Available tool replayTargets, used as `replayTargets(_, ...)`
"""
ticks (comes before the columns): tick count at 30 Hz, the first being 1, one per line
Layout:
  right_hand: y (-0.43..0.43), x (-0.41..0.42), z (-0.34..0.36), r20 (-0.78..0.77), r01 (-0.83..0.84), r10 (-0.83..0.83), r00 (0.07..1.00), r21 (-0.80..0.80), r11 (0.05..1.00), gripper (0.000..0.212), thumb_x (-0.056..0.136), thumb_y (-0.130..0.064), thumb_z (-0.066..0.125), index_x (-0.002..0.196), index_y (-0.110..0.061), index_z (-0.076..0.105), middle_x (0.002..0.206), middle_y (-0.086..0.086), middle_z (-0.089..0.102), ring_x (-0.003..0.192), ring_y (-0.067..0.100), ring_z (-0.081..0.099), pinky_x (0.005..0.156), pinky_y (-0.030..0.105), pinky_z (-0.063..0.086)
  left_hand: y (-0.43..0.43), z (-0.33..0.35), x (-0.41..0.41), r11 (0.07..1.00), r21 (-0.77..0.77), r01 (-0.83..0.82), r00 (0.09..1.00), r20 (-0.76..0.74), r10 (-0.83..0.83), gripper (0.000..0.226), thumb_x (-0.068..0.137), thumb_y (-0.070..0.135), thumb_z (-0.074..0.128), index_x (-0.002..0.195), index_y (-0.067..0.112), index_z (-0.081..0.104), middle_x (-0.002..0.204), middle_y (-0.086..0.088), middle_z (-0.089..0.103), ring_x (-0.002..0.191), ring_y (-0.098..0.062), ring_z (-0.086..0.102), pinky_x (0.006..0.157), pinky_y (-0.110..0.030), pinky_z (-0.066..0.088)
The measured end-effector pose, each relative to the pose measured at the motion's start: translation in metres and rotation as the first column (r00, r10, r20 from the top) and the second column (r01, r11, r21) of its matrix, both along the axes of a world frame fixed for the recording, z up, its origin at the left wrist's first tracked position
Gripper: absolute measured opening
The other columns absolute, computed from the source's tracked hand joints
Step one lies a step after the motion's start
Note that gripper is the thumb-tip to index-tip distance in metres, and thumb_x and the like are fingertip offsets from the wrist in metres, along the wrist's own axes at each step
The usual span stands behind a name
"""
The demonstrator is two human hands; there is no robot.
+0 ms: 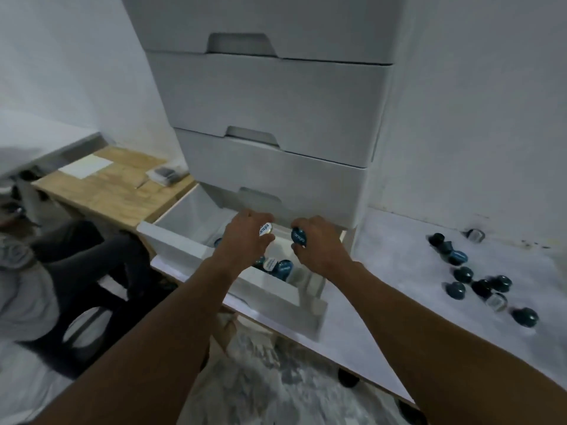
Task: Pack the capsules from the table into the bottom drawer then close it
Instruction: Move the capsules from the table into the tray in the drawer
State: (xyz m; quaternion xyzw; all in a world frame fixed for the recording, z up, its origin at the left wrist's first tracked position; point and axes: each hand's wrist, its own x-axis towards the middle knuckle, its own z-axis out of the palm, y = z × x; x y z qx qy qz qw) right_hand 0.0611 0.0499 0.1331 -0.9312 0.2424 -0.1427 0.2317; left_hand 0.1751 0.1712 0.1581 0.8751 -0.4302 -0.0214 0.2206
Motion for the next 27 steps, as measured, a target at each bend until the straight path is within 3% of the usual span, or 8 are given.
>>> replayTargets(6,-0.006,0.052,-0.025,-0.101,-0.104,0.108,0.989,0.045,0.994,0.04,0.084,-0.022,0.063,0.122,-0.022,0.053,0.12,0.01,0.054,0.105,0.031,0.055,0.09,0.043,0.049,0.006,-0.011,0.052,0.988,0.129,-0.083,0.994,-0.066,0.092,0.048,0.086,0.022,0.066,0.131,0.018,0.051,0.128,-0.009,0.054,0.115,-0.026,0.052,0.097,-0.032,0.039)
replayTargets(12,-0.017,0.087,-0.044,-0.192,-0.114,0.132,0.973,0.103,0.988,0.041,0.086,-0.018,0.061,0.126,-0.015,0.051,0.124,0.013,0.056,0.109,0.032,0.056,0.089,0.035,0.046,0.002,-0.028,0.095,0.969,0.24,-0.063,0.996,-0.046,0.076,0.045,0.083,0.02,0.07,0.126,0.019,0.055,0.119,-0.008,0.056,0.106,-0.024,0.055,0.085,-0.025,0.039)
replayTargets(19,-0.013,0.141,-0.059,-0.2,-0.027,0.059,0.978,0.16,0.987,0.046,0.084,-0.011,0.061,0.129,-0.012,0.053,0.124,0.014,0.055,0.113,0.031,0.054,0.093,0.031,0.044,-0.017,-0.044,0.174,0.916,0.367,0.159,0.987,-0.083,-0.138,0.047,0.082,0.014,0.071,0.126,0.022,0.056,0.126,-0.006,0.057,0.108,-0.021,0.057,0.082,-0.025,0.043)
replayTargets(27,0.011,0.19,-0.071,-0.252,0.183,-0.13,0.959,0.199,0.963,0.045,0.08,-0.011,0.063,0.125,-0.015,0.057,0.119,0.015,0.055,0.11,0.031,0.055,0.09,0.028,0.043,-0.04,-0.066,0.242,0.764,0.441,0.471,0.877,-0.139,-0.46,0.051,0.076,0.023,0.077,0.123,0.026,0.057,0.119,-0.004,0.063,0.105,-0.022,0.06,0.089,-0.034,0.049)
